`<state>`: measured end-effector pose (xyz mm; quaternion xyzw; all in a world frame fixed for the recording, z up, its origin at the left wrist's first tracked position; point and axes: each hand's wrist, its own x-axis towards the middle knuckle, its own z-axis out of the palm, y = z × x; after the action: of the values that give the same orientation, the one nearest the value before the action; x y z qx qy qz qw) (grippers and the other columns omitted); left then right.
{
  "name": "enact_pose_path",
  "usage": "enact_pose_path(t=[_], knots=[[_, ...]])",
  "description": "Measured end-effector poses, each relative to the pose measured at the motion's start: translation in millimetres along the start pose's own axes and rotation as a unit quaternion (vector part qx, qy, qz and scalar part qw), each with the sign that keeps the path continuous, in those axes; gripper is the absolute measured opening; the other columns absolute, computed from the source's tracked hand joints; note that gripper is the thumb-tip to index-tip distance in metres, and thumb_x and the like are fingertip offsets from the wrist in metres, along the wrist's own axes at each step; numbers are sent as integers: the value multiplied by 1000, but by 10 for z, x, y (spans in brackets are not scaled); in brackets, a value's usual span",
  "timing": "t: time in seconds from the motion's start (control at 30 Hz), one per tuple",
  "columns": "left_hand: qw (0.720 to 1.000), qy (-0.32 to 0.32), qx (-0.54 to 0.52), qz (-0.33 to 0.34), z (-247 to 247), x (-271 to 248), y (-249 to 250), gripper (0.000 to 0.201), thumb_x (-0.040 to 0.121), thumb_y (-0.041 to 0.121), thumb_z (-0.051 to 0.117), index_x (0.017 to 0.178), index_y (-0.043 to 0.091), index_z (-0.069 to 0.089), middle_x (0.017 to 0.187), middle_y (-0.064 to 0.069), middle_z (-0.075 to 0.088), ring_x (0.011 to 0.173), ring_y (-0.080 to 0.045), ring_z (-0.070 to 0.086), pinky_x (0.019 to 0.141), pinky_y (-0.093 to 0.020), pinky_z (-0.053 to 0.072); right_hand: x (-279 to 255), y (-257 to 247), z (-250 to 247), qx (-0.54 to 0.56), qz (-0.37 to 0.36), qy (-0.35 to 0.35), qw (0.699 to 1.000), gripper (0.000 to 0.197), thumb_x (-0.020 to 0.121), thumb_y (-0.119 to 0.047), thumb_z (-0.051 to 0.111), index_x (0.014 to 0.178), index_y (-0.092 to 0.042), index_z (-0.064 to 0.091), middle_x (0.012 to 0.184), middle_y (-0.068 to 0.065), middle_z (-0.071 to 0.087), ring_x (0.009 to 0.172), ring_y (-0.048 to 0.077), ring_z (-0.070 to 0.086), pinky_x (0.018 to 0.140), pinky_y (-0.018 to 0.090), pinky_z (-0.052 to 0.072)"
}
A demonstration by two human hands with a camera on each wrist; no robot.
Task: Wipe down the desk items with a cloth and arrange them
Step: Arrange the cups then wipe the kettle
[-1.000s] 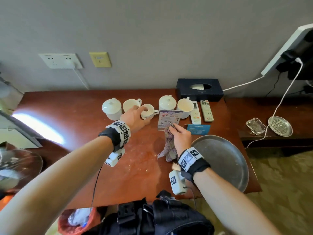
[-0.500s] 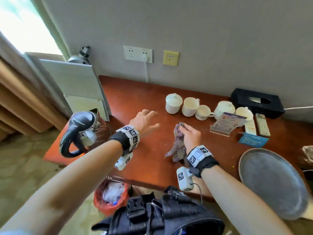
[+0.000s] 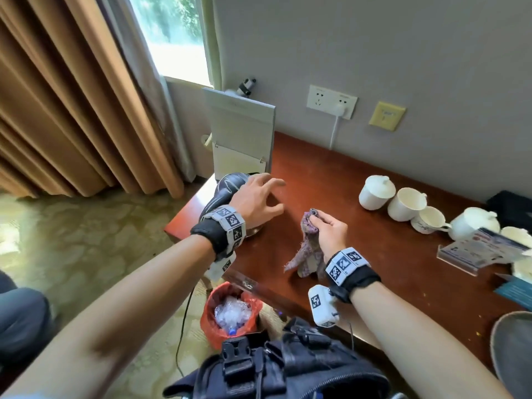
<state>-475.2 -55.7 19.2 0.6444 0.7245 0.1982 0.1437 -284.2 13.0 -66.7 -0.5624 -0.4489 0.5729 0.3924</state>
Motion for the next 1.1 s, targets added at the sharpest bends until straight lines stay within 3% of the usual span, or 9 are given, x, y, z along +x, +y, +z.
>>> enact_pose_path(t=[0.13, 0.33, 0.47, 0.53, 0.6, 0.67, 0.8, 0.97, 1.1], knots=[[996, 27, 3, -79, -231, -211, -330, 65, 86, 44, 70, 145, 28, 46, 153, -9, 37, 143, -26, 31, 118, -37, 29, -18, -8, 289, 0, -7, -28, 1000, 27, 84, -4, 74, 111, -5, 74, 103, 5, 75, 95, 20, 69, 100, 41, 53], [973, 55, -78, -210, -313, -450, -706, 90, 79, 37, 80, 151, 15, 31, 145, -10, 46, 127, -24, 50, 99, -27, 38, -111, 16, 533, -12, -13, -54, 998, 24, 83, -7, 74, 107, -11, 76, 100, 0, 76, 98, 20, 70, 99, 40, 53], [960, 13, -89, -265, -274, -461, -891, 79, 80, 44, 78, 142, 16, 38, 128, -7, 60, 96, -19, 58, 81, -26, 42, -137, 65, 558, -22, -7, -61, 998, 19, 82, -9, 75, 99, -17, 77, 95, -2, 77, 95, 20, 72, 98, 44, 54], [956, -5, -74, -284, -247, -446, -952, 64, 83, 47, 74, 132, 18, 46, 121, -5, 65, 90, -19, 58, 77, -29, 43, -134, 76, 531, -24, -5, -63, 998, 17, 81, -11, 76, 93, -22, 78, 96, -1, 77, 94, 19, 71, 99, 45, 53], [954, -5, -44, -296, -229, -434, -969, 50, 86, 46, 69, 125, 20, 51, 116, -6, 67, 88, -21, 56, 77, -31, 42, -117, 92, 497, -17, -7, -62, 998, 17, 78, -13, 76, 90, -25, 79, 97, -1, 77, 93, 19, 70, 100, 46, 52], [954, -7, -18, -300, -218, -414, -953, 43, 89, 44, 66, 122, 20, 54, 114, -8, 67, 87, -23, 53, 80, -32, 44, -126, 67, 450, -23, -9, -49, 998, 21, 80, -11, 76, 99, -20, 78, 97, -3, 76, 96, 19, 70, 100, 44, 52], [955, -29, 21, -294, -223, -348, -903, 40, 91, 41, 64, 119, 15, 55, 110, -12, 66, 88, -28, 55, 83, -35, 49, -113, 10, 332, -24, -16, -26, 999, 28, 84, -6, 73, 112, -9, 74, 101, -2, 75, 101, 20, 70, 100, 39, 52], [959, -42, 65, -274, -221, -274, -773, 39, 94, 37, 58, 120, 9, 50, 109, -15, 64, 87, -30, 52, 77, -33, 44, -66, -24, 175, -11, -17, -9, 1000, 27, 84, -3, 72, 110, -9, 74, 102, 3, 76, 103, 23, 70, 101, 41, 52], [962, -42, 70, -262, -160, -184, -607, 35, 93, 34, 58, 114, 7, 51, 107, -17, 65, 93, -35, 61, 78, -35, 48, -32, -77, 1, 0, -23, 11, 1000, 29, 85, -4, 72, 115, -7, 72, 104, 1, 74, 103, 20, 69, 101, 36, 52]])
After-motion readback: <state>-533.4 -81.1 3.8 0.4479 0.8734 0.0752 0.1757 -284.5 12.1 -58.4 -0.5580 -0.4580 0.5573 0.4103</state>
